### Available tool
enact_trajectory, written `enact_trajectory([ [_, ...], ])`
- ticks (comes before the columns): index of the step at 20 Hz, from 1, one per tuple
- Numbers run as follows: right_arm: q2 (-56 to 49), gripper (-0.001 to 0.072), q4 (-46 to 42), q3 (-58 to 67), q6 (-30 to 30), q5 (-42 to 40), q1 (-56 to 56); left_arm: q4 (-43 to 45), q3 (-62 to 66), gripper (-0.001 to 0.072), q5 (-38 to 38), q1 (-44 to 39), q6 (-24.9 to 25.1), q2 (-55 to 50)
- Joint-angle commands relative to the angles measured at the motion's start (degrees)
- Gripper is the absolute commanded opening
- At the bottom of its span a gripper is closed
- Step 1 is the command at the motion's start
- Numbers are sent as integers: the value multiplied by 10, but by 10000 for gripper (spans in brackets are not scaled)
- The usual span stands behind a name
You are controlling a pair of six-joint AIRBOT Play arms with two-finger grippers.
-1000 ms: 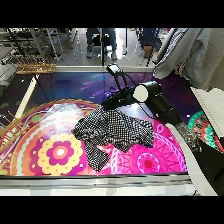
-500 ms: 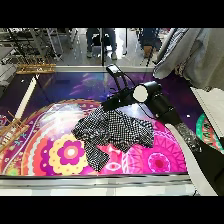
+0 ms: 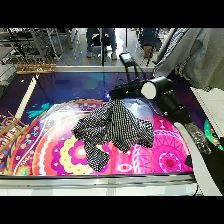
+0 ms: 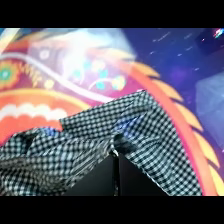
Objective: Fold the clothes and pants, and hang the long-sleeved shirts on hangers.
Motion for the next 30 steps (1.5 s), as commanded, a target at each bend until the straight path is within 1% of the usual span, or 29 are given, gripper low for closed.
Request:
enact_trajectory([
  [1,15,23,-23,4,16,-16,-26,-14,0,18,-226,-101,88,-51],
  [3,29,23,-47,5,16,-16,-33,55,-17,18,-226,-150,87,-76],
  [4,36,23,-64,4,16,-16,-37,70,-27,18,-226,-173,87,-89],
  [9,49,23,-74,6,17,-17,-81,82,-70,18,-226,-264,87,-140],
  [12,49,23,-75,6,17,-25,-89,83,-76,18,-226,-309,87,-159],
  [15,50,23,-88,9,19,-30,-89,106,-76,18,-228,-341,94,-170],
  [18,49,22,-95,16,22,-30,-89,127,-76,18,-228,-353,101,-176],
  [21,47,22,-134,16,23,-28,-92,126,-76,18,-220,-348,102,-179],
  [24,28,22,-149,16,24,34,-114,99,-75,17,-191,-323,102,-179],
  [25,18,22,-150,16,37,43,-125,85,-75,17,-191,-315,102,-179],
  [27,2,22,-148,16,67,27,-144,78,-75,17,-195,-302,102,-179],
  [30,-4,22,-148,16,80,-22,-150,86,-75,17,-200,-301,109,-179],
])
